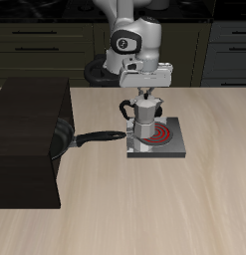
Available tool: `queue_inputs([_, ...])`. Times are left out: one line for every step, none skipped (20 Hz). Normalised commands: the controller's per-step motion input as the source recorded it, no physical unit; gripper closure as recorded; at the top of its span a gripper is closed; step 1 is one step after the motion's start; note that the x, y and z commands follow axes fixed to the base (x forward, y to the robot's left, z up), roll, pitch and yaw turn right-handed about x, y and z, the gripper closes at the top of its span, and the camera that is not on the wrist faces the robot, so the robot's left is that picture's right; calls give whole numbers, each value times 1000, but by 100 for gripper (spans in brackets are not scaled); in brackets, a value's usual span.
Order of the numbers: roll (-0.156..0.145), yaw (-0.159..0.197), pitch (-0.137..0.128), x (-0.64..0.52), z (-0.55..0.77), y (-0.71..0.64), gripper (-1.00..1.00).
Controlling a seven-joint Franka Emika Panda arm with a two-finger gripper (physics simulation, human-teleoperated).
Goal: Place the moka pot on the stove and turn on the stove
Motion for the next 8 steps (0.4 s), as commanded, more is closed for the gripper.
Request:
queue_inputs([7, -49, 12, 60, 73, 39, 100])
queue_inputs([-51, -29, -35, 184, 279, -100, 100])
queue_inputs([5, 44, -105, 143, 268, -43, 100])
queue_inputs([-51, -34, 23, 289, 114, -176, 100])
queue_inputs([-59, -21, 19, 226, 99, -37, 100])
queue_inputs([-54, 5, 3, 573, 420, -564, 100])
queue_inputs([-99, -14, -37, 228, 229, -302, 100])
queue_inputs([-72, -21, -19, 227, 206, -225, 100])
